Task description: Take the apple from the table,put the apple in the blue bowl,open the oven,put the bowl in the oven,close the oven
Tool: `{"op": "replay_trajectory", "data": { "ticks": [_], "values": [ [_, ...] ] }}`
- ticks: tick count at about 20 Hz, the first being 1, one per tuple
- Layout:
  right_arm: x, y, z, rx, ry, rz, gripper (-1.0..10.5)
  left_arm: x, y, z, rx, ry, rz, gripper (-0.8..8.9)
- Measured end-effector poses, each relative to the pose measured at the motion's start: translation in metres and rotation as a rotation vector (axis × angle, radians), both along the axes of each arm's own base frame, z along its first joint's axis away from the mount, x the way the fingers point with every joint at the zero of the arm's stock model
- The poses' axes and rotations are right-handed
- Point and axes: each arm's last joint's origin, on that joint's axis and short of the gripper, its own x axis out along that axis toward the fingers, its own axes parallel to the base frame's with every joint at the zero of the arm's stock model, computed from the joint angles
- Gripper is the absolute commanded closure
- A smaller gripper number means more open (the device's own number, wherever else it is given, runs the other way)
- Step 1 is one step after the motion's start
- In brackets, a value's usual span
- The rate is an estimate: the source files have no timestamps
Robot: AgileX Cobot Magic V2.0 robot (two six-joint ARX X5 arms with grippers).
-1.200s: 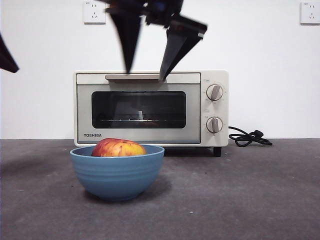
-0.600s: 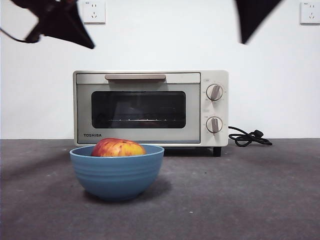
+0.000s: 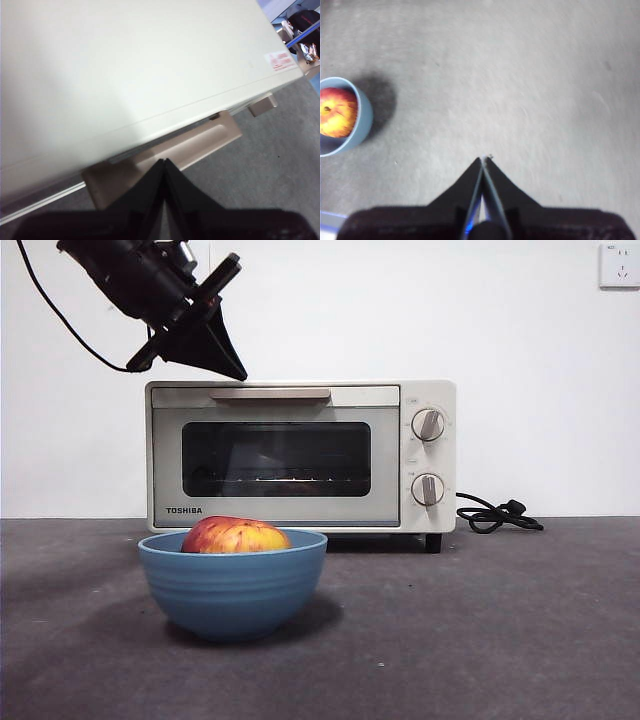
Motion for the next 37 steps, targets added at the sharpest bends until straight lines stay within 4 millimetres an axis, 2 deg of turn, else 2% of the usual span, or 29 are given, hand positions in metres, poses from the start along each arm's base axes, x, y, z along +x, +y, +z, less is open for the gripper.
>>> {"op": "replay_trajectory", "data": {
  "ticks": [4, 9, 18, 23, 25, 29, 31, 34, 35, 37],
  "values": [
    [-0.012, -0.003, 0.001, 0.032, 0.012, 0.005, 9.5, 0.008, -0.001, -0.007, 0.003, -0.005, 0.029, 8.19],
    [-0.015, -0.002, 0.002, 0.077, 0.013, 0.014, 9.5, 0.009, -0.003, -0.008, 0.006, 0.009, 0.024, 8.19],
    [-0.011, -0.002, 0.005, 0.107, -0.028, -0.012, 9.5, -0.009, -0.014, -0.007, 0.148, 0.059, -0.038, 8.19],
    [-0.011, -0.002, 0.005, 0.108, -0.027, -0.014, 9.5, -0.017, -0.015, -0.013, 0.176, 0.098, -0.057, 8.19],
    [-0.011, -0.002, 0.005, 0.108, -0.027, -0.014, 9.5, -0.022, -0.016, -0.025, 0.19, 0.128, -0.073, 8.19],
    [-0.011, -0.002, 0.005, 0.108, -0.027, -0.014, 9.5, -0.045, -0.013, -0.05, 0.178, 0.141, -0.101, 8.19],
    [-0.011, -0.002, 0.006, 0.109, -0.029, -0.014, 9.5, -0.06, -0.012, -0.073, 0.185, 0.188, -0.115, 8.19],
    [-0.011, -0.002, 0.006, 0.108, -0.029, -0.014, 9.5, -0.078, -0.007, -0.125, 0.268, 0.32, -0.09, 8.2],
    [-0.011, -0.002, 0.006, 0.108, -0.029, -0.014, 9.5, -0.078, -0.005, -0.131, 0.28, 0.325, -0.077, 8.2],
    [-0.011, -0.002, 0.006, 0.109, -0.029, -0.013, 9.5, -0.063, -0.004, -0.118, 0.262, 0.179, -0.03, 8.19]
  ]
}}
